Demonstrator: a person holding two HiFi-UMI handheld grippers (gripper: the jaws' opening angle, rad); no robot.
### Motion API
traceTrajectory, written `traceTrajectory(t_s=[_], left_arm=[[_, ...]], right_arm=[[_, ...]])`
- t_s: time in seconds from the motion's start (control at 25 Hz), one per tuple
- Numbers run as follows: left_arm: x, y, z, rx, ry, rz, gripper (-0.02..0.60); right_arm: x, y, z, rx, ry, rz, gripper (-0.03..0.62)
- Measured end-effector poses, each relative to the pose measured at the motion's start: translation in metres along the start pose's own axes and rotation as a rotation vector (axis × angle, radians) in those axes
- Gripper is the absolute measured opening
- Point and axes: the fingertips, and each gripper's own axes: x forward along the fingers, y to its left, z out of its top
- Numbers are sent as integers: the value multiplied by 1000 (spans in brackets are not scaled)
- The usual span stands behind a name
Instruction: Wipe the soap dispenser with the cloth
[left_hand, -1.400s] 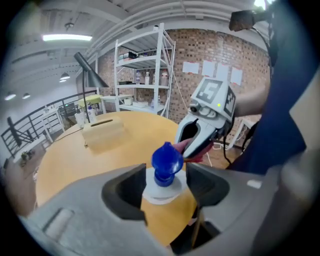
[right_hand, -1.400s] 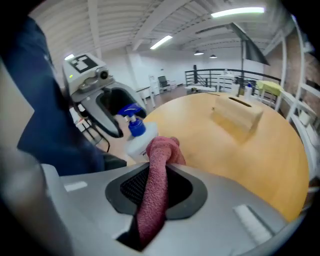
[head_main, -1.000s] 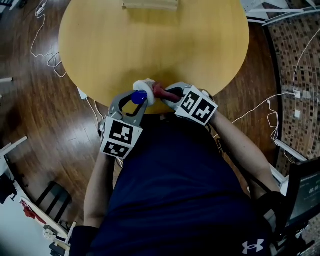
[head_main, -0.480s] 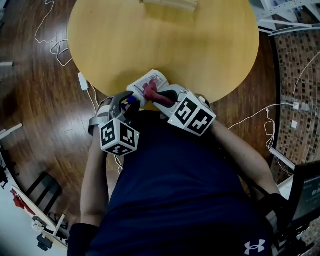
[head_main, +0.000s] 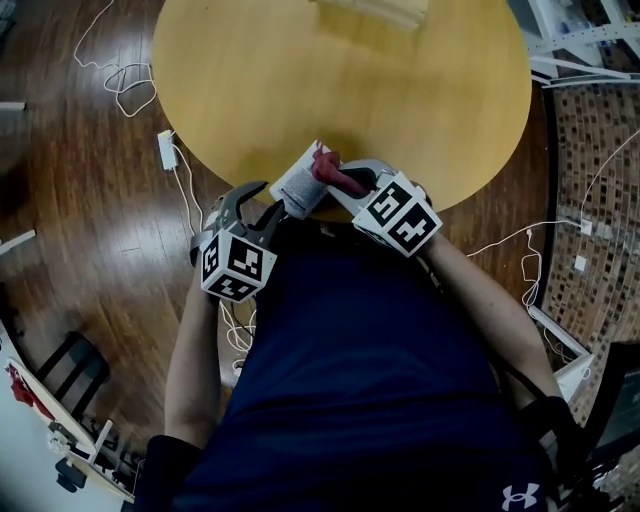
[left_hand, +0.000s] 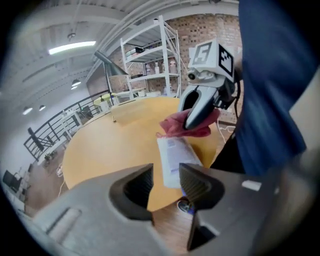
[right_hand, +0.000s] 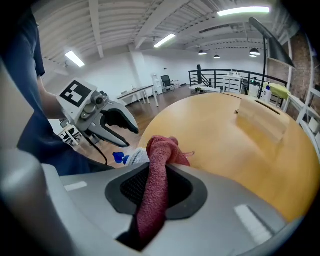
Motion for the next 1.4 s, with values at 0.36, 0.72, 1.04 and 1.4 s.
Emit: traceTrajectory(t_s=[0.36,0.72,1.04,1.4], left_arm=[[-5,-36,-47,-247,-133,-146,316],[16,-64,-63,-91,-67,-164,342],[64,-11,-30,-108,-94,89,181],[96,-7,-8,-7,-93,-39,147]], right_arm=[[30,2,-6,-52,70,-1,75],[39,-21,-3,69,53,-43,74],[38,-61,4,158,45,-158,74],[58,-5,36,-204,91,-78,75]])
